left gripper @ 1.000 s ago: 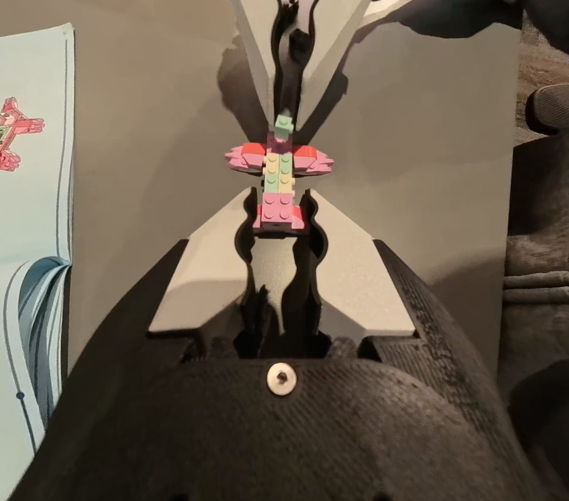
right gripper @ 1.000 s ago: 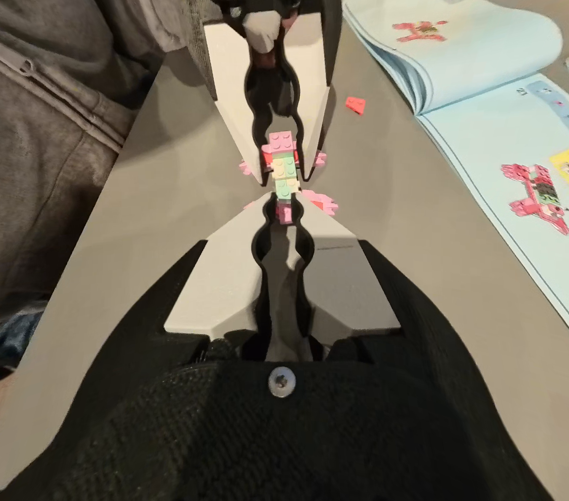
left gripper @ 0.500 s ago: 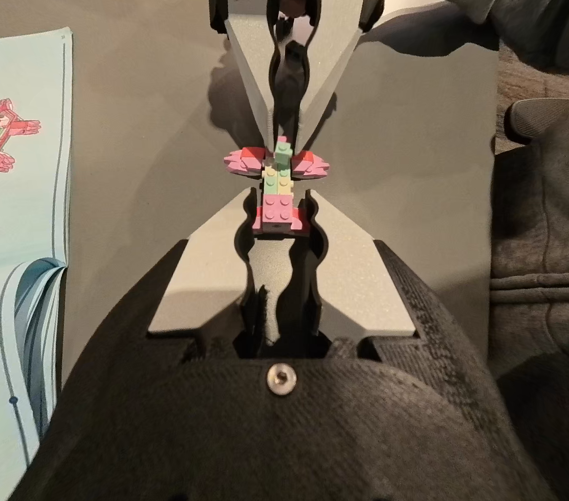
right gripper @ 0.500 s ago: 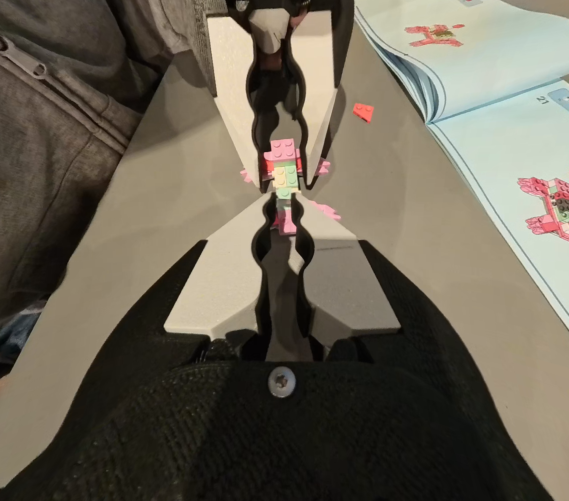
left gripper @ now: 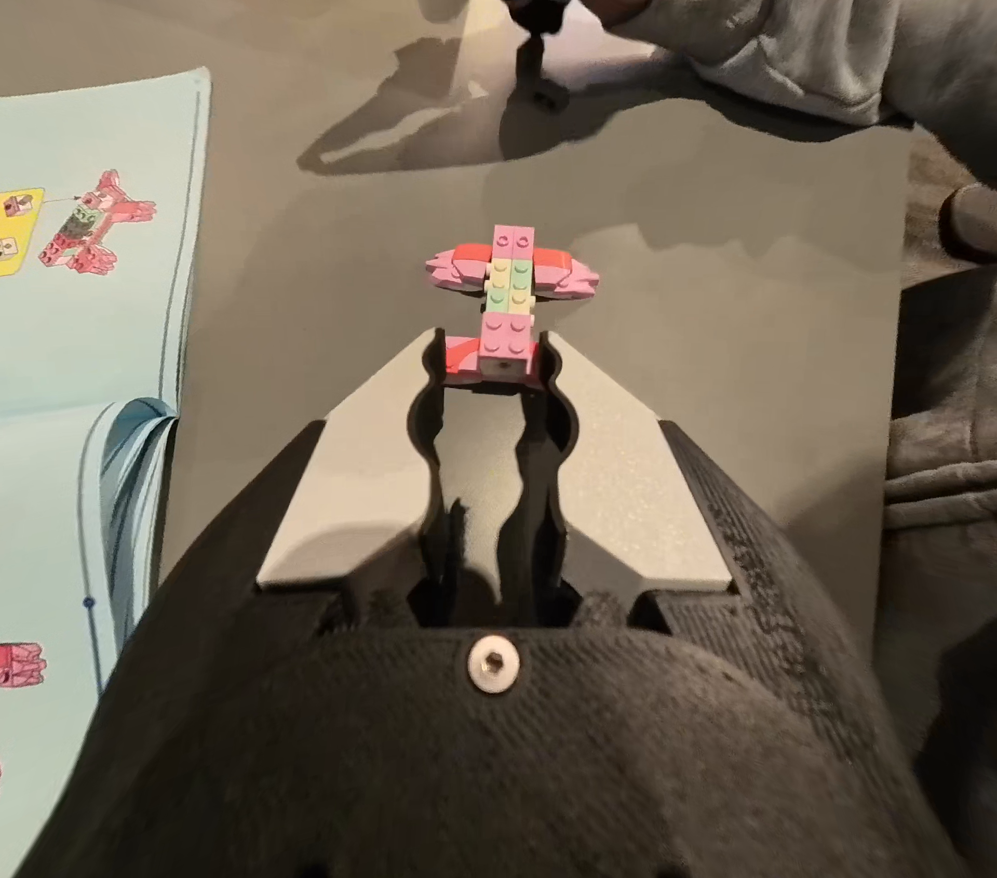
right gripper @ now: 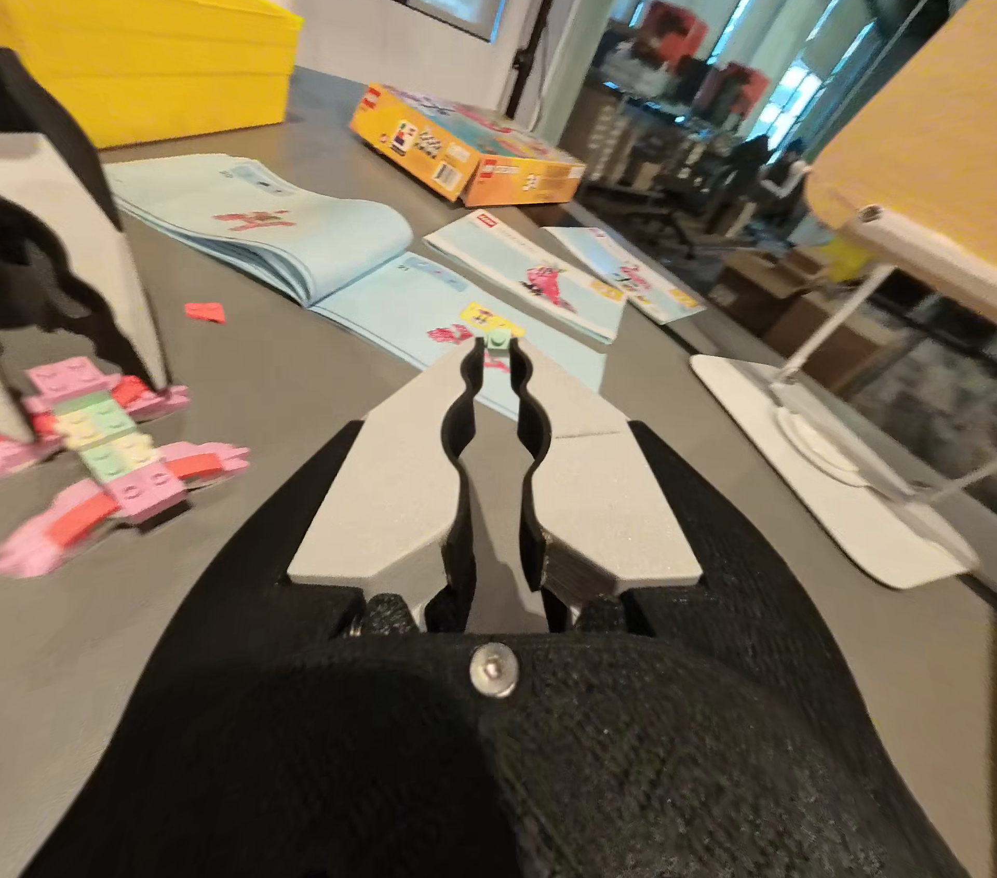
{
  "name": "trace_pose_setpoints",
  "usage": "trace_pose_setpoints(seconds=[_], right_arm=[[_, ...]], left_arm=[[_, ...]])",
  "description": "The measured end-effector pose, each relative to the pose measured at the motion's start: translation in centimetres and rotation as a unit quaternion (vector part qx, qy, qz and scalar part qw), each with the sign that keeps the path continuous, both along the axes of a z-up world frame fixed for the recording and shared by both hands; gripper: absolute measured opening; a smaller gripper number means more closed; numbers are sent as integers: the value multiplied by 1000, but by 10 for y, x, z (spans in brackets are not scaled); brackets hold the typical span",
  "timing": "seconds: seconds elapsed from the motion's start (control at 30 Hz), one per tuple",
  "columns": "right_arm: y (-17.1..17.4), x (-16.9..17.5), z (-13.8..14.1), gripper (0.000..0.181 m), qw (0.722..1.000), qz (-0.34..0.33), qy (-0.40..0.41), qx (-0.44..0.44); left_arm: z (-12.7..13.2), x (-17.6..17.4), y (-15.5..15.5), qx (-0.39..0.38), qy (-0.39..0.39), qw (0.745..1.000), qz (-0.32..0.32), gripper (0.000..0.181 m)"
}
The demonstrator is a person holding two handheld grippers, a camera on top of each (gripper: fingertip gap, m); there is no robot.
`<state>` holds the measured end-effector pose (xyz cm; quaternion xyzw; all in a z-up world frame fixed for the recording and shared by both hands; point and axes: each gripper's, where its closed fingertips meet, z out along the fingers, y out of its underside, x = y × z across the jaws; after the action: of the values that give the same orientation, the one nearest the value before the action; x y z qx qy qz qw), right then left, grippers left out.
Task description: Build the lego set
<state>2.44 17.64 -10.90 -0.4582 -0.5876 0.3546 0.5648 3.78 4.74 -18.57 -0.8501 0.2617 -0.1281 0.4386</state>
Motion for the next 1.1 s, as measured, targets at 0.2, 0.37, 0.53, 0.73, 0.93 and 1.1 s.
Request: trace_pose_setpoints(seconds=[0.2, 0.37, 0.53, 0.73, 0.93, 1.1], right_arm=[[4, 3, 14, 7, 995, -49, 34, 82], [-4, 4, 22, 7, 987, -62, 49, 142], [-4, 5, 21, 7, 983, -68, 50, 166], [6, 17, 23, 7, 981, -89, 56, 162], [17, 22, 22, 7, 981, -104, 55, 153], [18, 23, 23, 7, 981, -105, 56, 156]], left_arm=[[-3, 7, -5, -1, 14, 1000, -27, 20], [2, 5, -4, 10, 6, 1000, -22, 17], [4, 4, -4, 37, 32, 999, -15, 27], [7, -2, 0, 43, 26, 999, 12, 42], [11, -4, -6, 34, -14, 999, 22, 30], [-2, -2, -6, -23, -22, 999, 16, 28]])
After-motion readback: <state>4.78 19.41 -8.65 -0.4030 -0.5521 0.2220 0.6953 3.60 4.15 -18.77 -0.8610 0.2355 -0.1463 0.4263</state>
